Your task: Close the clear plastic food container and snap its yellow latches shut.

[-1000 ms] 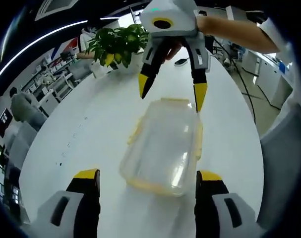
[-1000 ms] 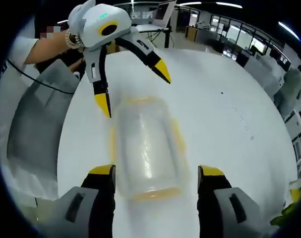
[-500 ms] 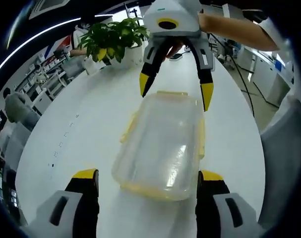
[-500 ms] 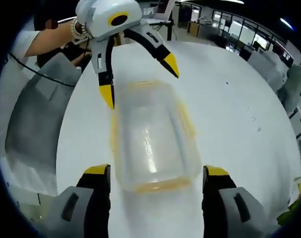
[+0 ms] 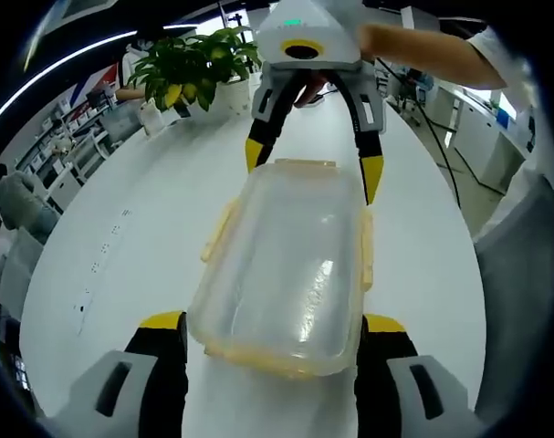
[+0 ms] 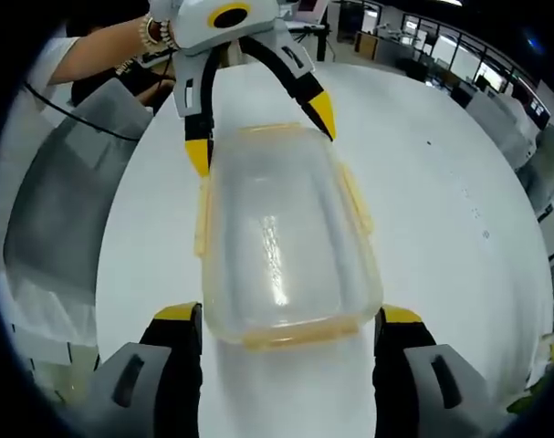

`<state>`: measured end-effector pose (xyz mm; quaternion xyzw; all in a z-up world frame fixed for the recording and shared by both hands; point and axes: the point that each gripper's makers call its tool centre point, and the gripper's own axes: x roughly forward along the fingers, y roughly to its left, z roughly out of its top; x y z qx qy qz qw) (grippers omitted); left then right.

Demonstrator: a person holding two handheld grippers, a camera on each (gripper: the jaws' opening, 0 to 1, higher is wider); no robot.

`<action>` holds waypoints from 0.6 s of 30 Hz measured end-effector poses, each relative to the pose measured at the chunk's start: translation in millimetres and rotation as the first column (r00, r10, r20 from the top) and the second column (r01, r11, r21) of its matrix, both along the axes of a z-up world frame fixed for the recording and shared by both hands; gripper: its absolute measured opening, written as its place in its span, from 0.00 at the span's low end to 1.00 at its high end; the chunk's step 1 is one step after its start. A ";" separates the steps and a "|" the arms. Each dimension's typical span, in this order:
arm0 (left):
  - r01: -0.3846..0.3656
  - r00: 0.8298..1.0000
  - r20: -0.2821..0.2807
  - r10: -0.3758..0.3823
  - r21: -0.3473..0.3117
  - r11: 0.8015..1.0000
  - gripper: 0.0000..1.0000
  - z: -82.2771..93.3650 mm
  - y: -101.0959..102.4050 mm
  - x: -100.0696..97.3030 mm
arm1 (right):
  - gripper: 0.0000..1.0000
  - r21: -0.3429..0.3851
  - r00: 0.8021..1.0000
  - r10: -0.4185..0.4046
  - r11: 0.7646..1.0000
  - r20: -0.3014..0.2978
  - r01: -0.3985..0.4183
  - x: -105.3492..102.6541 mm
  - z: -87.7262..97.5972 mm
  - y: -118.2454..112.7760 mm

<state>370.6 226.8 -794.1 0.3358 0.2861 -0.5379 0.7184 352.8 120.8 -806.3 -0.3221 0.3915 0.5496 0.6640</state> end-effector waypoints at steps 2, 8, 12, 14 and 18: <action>0.005 1.000 0.001 -0.005 0.001 1.000 0.72 0.0 0.7 0.2 | 0.73 -0.004 1.000 0.004 1.000 0.001 -0.004 0.5 -0.4 0.0; 0.002 1.000 -0.001 -0.002 -0.004 1.000 0.72 -0.3 3.3 -0.2 | 0.72 0.002 1.000 0.009 1.000 0.005 -0.009 0.8 -0.9 2.2; 0.002 1.000 -0.001 -0.002 -0.008 1.000 0.72 -0.3 5.2 -0.9 | 0.72 0.009 1.000 0.010 1.000 0.005 -0.010 0.8 -0.8 4.2; 0.003 1.000 0.000 -0.003 -0.010 1.000 0.72 -0.2 6.0 -1.1 | 0.72 0.009 1.000 0.010 1.000 0.007 -0.010 0.7 -0.8 5.2; 0.007 1.000 0.000 -0.007 0.005 1.000 0.72 -0.5 11.4 -2.9 | 0.72 0.000 1.000 0.013 1.000 0.005 -0.013 -0.7 -1.0 11.5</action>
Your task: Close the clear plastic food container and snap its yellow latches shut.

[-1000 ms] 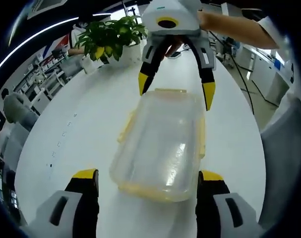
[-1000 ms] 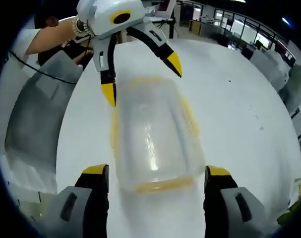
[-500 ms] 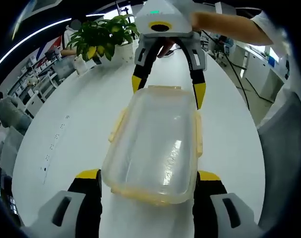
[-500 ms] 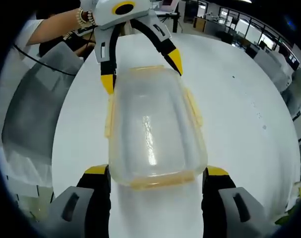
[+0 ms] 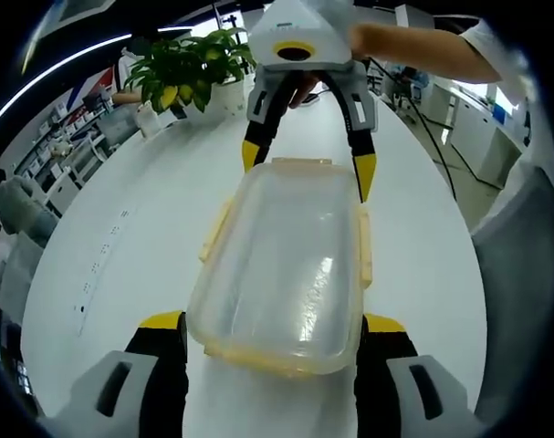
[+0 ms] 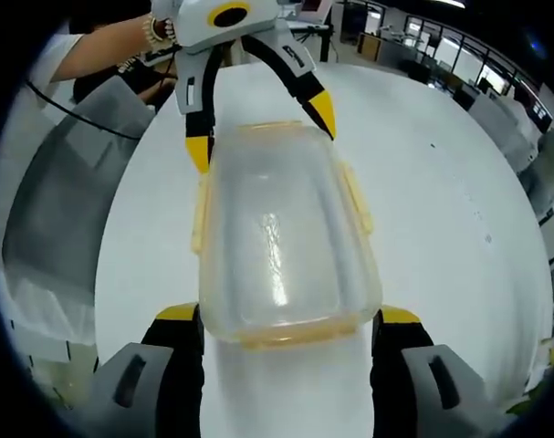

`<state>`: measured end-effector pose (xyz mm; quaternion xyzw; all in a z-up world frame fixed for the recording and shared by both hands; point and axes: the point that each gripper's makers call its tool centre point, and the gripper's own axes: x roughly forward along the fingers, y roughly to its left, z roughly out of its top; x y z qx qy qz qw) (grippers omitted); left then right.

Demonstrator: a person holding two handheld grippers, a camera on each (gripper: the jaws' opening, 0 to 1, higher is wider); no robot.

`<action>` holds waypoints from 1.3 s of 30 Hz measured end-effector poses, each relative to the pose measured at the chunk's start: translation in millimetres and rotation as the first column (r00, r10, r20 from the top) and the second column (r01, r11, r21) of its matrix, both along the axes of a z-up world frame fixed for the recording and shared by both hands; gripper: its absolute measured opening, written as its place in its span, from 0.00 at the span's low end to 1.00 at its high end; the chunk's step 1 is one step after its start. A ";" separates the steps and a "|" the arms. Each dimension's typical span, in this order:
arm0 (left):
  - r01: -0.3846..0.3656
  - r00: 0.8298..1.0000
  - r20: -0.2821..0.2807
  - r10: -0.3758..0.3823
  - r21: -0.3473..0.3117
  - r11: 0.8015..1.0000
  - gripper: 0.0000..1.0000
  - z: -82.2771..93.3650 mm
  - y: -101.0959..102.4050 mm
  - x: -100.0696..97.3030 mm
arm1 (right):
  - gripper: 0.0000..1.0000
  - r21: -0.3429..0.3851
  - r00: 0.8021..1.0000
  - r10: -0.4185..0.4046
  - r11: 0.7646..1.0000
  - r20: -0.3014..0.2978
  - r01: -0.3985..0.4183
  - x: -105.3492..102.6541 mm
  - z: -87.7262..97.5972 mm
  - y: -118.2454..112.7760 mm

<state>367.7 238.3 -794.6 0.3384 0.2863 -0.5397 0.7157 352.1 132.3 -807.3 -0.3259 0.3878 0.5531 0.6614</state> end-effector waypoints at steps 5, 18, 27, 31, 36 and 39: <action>-0.004 1.000 0.000 0.004 0.008 1.000 0.72 -0.1 12.9 -3.2 | 0.72 -0.012 1.000 0.010 1.000 -0.004 -0.010 -1.4 -0.3 13.1; -0.004 1.000 -0.016 0.004 0.051 0.999 0.71 0.3 74.9 -4.8 | 0.72 -0.026 0.999 0.044 0.999 -0.017 -0.045 0.9 0.3 70.5; -0.003 1.000 -0.021 0.004 0.051 0.999 0.71 1.9 104.6 3.5 | 0.72 -0.013 0.998 0.054 0.998 -0.015 -0.054 10.5 1.0 99.7; -0.005 1.000 -0.021 0.006 0.038 0.999 0.71 2.4 112.4 12.1 | 0.72 -0.014 0.998 0.054 0.998 -0.016 -0.054 19.7 0.9 107.6; 0.002 1.000 -0.020 -0.001 0.026 1.000 0.71 2.4 119.3 26.7 | 0.72 -0.004 0.999 0.045 0.999 -0.012 -0.045 32.7 1.1 115.5; 0.002 1.000 -0.017 -0.001 0.019 1.000 0.72 1.9 121.7 37.0 | 0.72 -0.002 0.999 0.040 0.999 -0.007 -0.040 43.0 0.9 119.4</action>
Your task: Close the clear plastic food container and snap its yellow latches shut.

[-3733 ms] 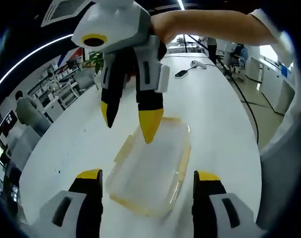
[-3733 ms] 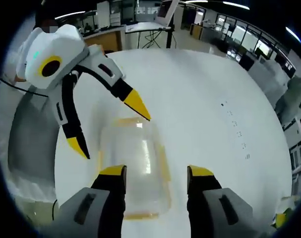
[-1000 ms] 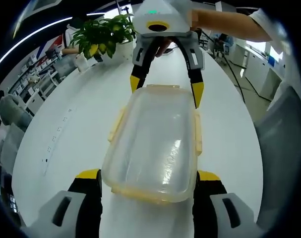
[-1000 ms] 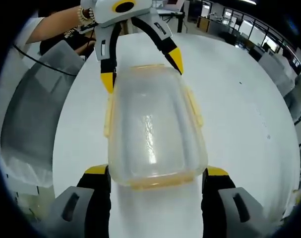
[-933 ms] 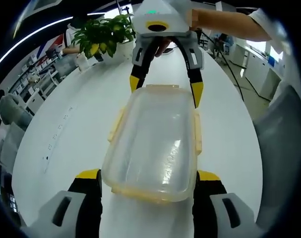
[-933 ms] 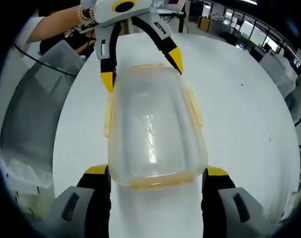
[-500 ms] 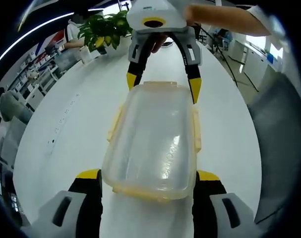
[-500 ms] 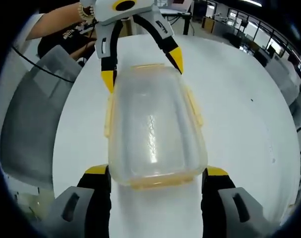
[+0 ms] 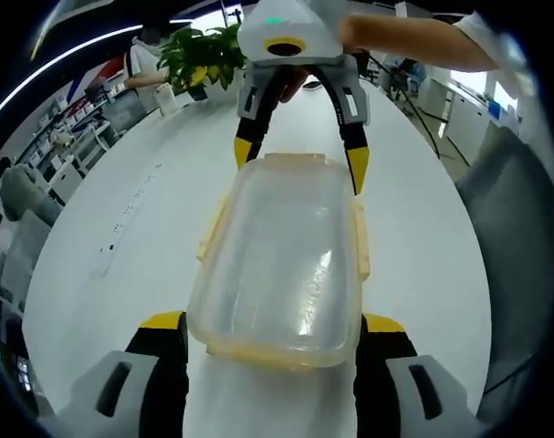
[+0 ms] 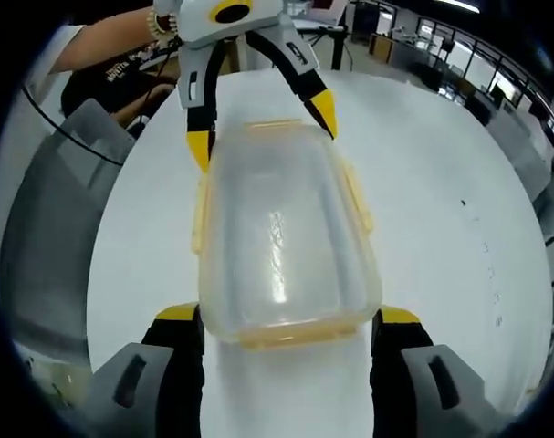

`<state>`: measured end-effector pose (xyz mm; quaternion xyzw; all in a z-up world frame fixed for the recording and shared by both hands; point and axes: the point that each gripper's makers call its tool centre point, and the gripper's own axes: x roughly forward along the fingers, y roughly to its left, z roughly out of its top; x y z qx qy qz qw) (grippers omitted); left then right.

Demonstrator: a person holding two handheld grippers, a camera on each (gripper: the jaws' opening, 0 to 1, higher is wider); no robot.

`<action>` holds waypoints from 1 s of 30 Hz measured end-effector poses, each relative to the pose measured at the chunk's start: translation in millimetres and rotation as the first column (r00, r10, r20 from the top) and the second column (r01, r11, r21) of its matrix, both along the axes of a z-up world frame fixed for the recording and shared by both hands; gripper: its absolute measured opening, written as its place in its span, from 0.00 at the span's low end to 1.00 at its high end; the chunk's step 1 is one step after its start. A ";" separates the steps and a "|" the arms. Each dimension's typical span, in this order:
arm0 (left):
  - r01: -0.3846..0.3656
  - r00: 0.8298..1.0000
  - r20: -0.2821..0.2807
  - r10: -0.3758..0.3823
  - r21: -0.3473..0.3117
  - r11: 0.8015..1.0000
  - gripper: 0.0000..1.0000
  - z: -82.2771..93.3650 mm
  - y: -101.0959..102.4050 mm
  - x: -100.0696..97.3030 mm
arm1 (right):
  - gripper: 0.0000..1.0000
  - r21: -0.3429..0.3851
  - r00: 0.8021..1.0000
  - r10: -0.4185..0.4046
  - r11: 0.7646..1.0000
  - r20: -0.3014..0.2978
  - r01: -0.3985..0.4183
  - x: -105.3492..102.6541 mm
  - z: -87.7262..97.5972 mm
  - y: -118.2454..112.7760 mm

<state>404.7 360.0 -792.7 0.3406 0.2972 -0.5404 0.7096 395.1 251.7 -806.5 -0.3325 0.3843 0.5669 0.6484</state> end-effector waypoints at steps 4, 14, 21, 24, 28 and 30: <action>-0.003 1.000 0.004 0.003 -0.014 1.000 0.73 -2.3 0.5 10.6 | 0.73 -0.005 1.000 -0.003 1.000 0.002 0.003 11.1 -1.3 2.6; 0.013 1.000 -0.010 -0.013 -0.017 1.000 0.76 -6.2 1.2 31.2 | 0.75 -0.010 1.000 -0.011 1.000 0.012 0.012 32.0 -5.2 7.1; 0.016 1.000 -0.007 -0.016 -0.005 1.000 0.76 -6.3 3.5 37.7 | 0.76 0.001 0.999 -0.031 1.000 0.010 0.031 38.5 -6.4 10.0; 0.017 1.000 -0.005 -0.017 -0.004 1.000 0.76 -6.3 3.7 37.5 | 0.76 0.002 0.999 -0.034 0.999 0.010 0.034 38.4 -6.5 9.9; 0.013 1.000 -0.006 -0.013 -0.011 1.000 0.77 -5.7 4.7 38.0 | 0.75 0.020 0.999 -0.046 0.999 0.029 0.045 39.1 -4.9 10.4; -0.015 1.000 -0.012 0.014 -0.029 0.999 0.76 -3.2 6.6 37.9 | 0.72 0.035 0.997 -0.056 0.998 0.047 0.055 39.6 -2.5 8.5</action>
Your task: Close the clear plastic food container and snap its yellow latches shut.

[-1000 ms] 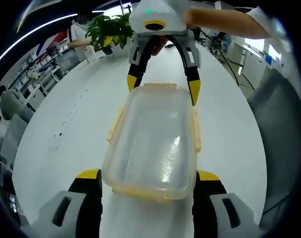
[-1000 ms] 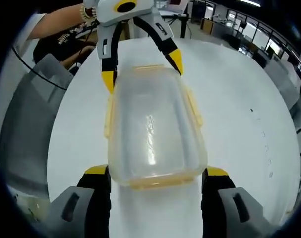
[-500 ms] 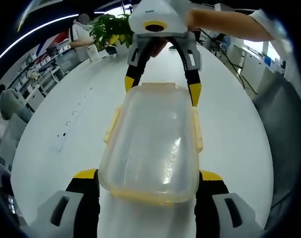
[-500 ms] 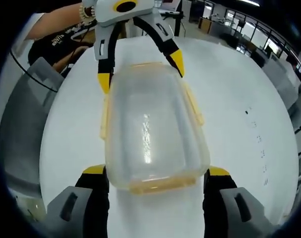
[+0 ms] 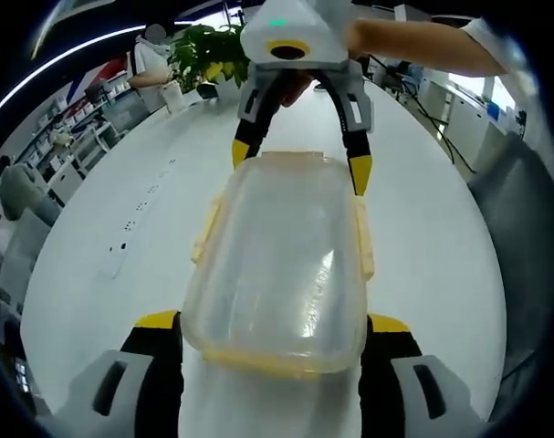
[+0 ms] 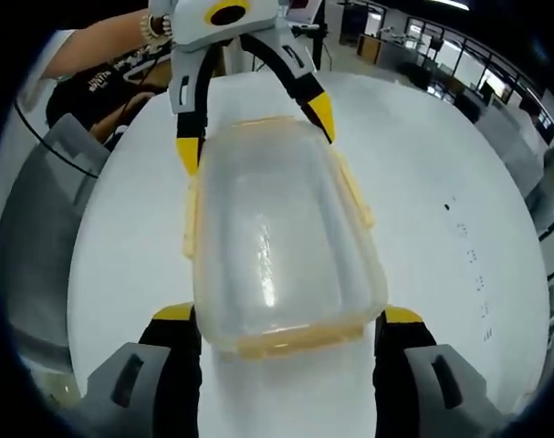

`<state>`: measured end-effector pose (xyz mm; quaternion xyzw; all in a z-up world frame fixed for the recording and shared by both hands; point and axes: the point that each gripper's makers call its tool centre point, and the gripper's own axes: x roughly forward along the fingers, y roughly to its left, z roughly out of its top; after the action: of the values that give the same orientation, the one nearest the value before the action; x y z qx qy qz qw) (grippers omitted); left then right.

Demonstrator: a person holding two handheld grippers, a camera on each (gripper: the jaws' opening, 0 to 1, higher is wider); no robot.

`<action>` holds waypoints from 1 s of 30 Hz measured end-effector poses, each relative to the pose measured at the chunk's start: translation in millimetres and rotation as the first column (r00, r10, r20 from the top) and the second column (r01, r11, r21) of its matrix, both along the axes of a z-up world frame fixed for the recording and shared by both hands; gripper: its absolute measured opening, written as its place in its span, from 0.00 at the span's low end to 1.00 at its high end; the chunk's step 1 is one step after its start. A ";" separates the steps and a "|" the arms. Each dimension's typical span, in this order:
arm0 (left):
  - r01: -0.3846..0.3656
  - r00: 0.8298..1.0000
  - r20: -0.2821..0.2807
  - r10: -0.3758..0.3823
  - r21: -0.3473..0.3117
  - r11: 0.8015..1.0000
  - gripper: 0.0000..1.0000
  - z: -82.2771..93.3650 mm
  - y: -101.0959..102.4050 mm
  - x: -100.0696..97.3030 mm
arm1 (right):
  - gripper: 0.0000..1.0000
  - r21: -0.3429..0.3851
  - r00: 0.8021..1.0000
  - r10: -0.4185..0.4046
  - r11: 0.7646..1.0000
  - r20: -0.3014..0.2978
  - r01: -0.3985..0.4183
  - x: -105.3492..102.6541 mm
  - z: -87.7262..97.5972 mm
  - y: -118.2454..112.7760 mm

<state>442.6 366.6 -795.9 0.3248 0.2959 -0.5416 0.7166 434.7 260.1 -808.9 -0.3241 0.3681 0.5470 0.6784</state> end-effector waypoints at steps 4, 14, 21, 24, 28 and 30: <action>-0.031 0.999 0.019 0.033 -0.128 0.991 0.74 19.0 -9.6 1.1 | 0.82 0.072 0.999 -0.048 0.996 -0.020 0.050 -4.0 8.0 5.7; -0.065 0.995 0.059 0.075 -0.151 0.986 0.88 36.4 -7.3 -4.8 | 0.93 0.050 0.997 -0.059 0.997 0.045 0.056 -15.2 28.1 2.8; -0.107 0.990 0.061 0.130 -0.282 0.953 0.93 68.7 -15.2 -21.4 | 0.95 0.096 0.990 -0.112 0.990 0.083 0.104 -26.3 47.9 2.9; -0.121 0.987 0.067 0.149 -0.316 0.941 0.96 82.4 -16.0 -30.0 | 0.95 0.144 0.984 -0.149 0.980 0.099 0.134 -32.5 59.4 4.4; -0.119 0.983 0.085 0.165 -0.390 0.913 0.96 99.1 -19.2 -46.8 | 0.95 0.189 0.975 -0.201 0.965 0.096 0.180 -47.0 72.8 5.0; -0.128 0.981 0.084 0.177 -0.409 0.903 0.99 103.2 -18.9 -56.6 | 0.95 0.214 0.971 -0.215 0.958 0.105 0.189 -55.5 80.2 5.1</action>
<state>386.0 347.7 -692.8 0.1783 0.1596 -0.5125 0.8246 379.2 265.3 -728.7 -0.2483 0.2979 0.4877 0.7821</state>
